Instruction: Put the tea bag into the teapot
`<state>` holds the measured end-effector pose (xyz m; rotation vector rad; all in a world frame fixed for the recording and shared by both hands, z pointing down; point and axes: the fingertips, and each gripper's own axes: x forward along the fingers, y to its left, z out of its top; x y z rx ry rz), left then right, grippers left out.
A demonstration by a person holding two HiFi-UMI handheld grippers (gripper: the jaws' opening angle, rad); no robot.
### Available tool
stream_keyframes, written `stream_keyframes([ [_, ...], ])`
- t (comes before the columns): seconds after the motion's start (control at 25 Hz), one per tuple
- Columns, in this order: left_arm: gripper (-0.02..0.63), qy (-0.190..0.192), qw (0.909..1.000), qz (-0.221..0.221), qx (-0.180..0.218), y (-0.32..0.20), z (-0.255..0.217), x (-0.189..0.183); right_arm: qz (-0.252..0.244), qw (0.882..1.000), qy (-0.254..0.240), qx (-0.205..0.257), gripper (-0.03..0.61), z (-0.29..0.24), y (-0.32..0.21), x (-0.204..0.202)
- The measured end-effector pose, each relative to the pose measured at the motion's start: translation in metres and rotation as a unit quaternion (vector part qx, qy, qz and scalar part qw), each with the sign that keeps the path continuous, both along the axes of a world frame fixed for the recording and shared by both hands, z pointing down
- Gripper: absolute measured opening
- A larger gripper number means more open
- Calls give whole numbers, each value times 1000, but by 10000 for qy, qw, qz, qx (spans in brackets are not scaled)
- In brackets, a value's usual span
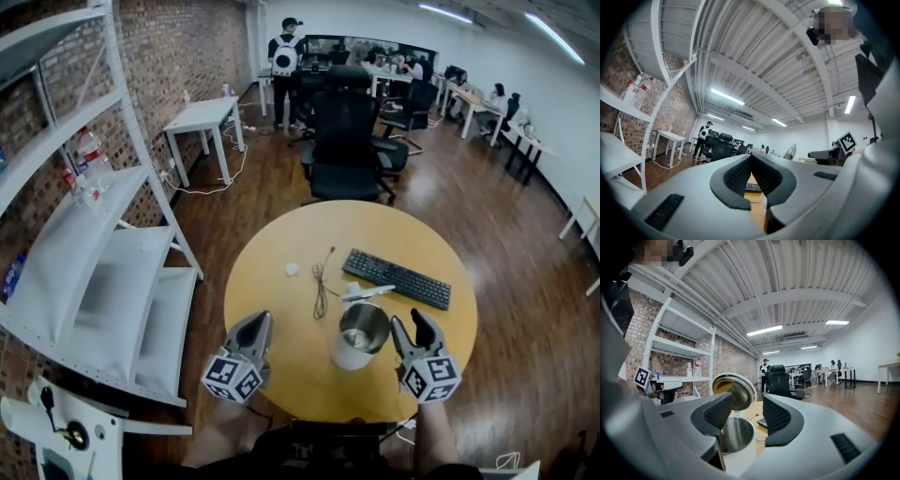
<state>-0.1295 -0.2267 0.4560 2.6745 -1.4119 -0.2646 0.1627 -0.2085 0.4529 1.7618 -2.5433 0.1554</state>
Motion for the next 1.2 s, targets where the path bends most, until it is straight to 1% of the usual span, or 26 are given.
stream_keyframes([
  [0.16,2,-21,9999,114,31,3,-2,2,411,9991,-59,30,212,1,20,31],
  [0.36,2,58,9999,98,6,7,-4,-7,867,9960,-206,87,210,2,47,61],
  [0.44,2,134,9998,142,-44,9,-5,-9,1110,9930,-388,128,206,2,59,72],
  [0.52,2,115,9997,191,-60,13,-8,-10,1369,9883,-642,198,201,2,71,80],
  [0.6,2,107,9997,211,-65,16,-8,-13,1517,9849,-788,273,188,0,79,80],
  [0.68,2,95,9997,227,-79,20,-7,-16,1554,9840,-806,341,168,-1,86,76],
  [0.76,2,-17,9996,279,-110,29,-3,-15,1617,9835,-727,364,152,-2,96,73],
  [0.84,2,-85,9993,331,-156,42,-1,-14,1782,9814,-612,357,138,-5,112,75],
  [0.92,2,-42,9991,367,-202,52,3,-17,1940,9784,-634,336,110,1,128,82],
  [1.0,2,6,9990,346,-266,55,10,-23,2035,9756,-773,282,79,16,138,88],
  [1.12,2,82,9992,235,-328,53,15,-34,2189,9718,-851,207,50,18,141,88],
  [1.2,2,108,9992,196,-320,53,14,-37,2218,9712,-839,249,38,12,139,84],
])
